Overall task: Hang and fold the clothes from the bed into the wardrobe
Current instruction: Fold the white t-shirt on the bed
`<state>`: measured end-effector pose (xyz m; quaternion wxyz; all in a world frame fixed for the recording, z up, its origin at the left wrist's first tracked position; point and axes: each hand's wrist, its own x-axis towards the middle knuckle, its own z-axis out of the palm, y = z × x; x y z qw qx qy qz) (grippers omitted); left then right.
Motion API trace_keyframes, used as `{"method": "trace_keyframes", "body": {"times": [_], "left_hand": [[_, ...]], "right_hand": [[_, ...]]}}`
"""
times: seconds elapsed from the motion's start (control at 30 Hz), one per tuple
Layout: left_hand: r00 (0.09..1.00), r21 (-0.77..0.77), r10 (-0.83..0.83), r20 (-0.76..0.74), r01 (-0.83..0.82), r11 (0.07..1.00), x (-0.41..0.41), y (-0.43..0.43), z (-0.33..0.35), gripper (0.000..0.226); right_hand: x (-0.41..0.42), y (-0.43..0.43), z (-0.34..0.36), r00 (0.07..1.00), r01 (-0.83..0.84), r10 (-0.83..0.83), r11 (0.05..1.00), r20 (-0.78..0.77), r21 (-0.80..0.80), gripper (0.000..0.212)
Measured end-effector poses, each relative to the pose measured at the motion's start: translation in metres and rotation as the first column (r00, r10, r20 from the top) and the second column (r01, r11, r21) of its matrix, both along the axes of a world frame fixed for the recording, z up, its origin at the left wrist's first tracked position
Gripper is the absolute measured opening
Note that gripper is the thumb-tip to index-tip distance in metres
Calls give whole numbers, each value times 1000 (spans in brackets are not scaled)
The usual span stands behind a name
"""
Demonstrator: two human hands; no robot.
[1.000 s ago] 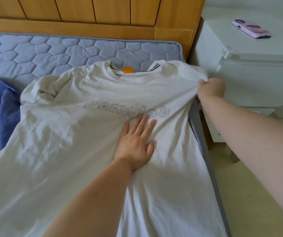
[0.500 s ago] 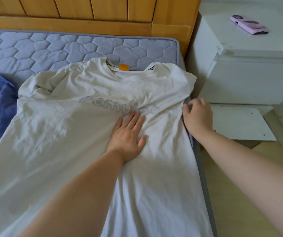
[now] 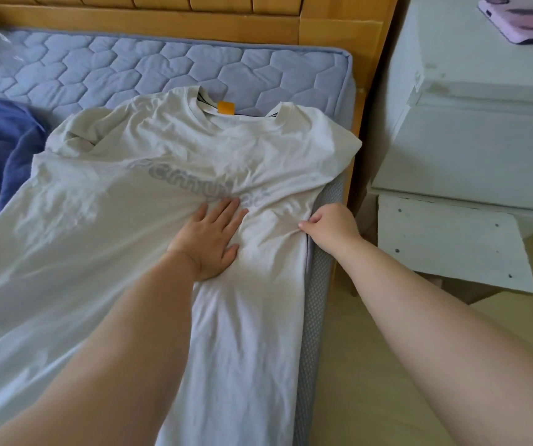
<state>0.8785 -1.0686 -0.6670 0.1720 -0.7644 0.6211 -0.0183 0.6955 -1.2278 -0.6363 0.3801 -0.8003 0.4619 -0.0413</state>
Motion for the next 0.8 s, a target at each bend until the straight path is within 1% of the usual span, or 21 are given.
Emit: {"method": "trace_keyframes", "body": {"times": [0.07,0.13,0.2,0.23,0.27,0.3,0.33,0.4,0.47,0.5,0.57,0.63,0.67,0.7,0.73,0.77,0.8], "left_hand": [[1000,34,10,28,-11,999,-5,1,3,71],[998,75,51,24,-52,996,-12,0,7,69],[992,112,124,-10,-122,986,-24,-4,13,68],[982,129,183,-48,-176,976,-31,-7,17,68],[959,136,260,-112,-244,960,-39,-10,20,69],[916,120,344,-208,-325,938,-48,-11,23,70],[853,94,414,-318,-406,909,-58,-11,25,70],[737,38,470,-486,-520,853,-83,-3,28,68],[685,6,476,-552,-568,823,-105,11,35,64],[681,-6,468,-563,-569,822,-116,16,38,64],[683,-10,447,-577,-553,833,-132,21,44,68],[668,-13,431,-607,-550,835,-143,20,50,67],[668,-16,420,-615,-543,840,-149,18,52,66],[674,-22,406,-618,-531,847,-155,14,55,64],[682,-39,385,-621,-518,854,-161,10,59,60],[695,-82,360,-623,-515,853,-166,4,63,54],[704,-144,335,-626,-527,838,-171,-3,66,45]], "right_hand": [[-1,-1,3,998,40,-37,995,-41,86,32],[-4,0,7,996,66,-56,984,-62,168,28],[-8,4,16,996,64,-49,968,-69,242,33],[-9,5,22,996,63,-42,959,-83,276,29],[-8,5,29,995,53,-24,954,-102,294,23],[-5,5,35,992,41,-3,951,-123,307,21],[-2,4,40,989,32,16,947,-145,321,23],[5,2,45,977,49,31,930,-210,364,23],[14,1,48,960,86,32,912,-279,400,24],[14,1,49,953,106,25,907,-303,408,26],[9,0,46,952,164,-35,897,-304,410,27],[-2,-3,46,947,248,-121,864,-298,439,33],[-10,-5,44,943,261,-122,847,-309,463,34],[-19,-8,44,939,232,-67,849,-339,475,30],[-25,-12,45,930,165,14,877,-368,452,23],[-28,-18,48,923,84,67,925,-378,370,17],[-29,-27,51,934,15,63,976,-351,216,15]]}}
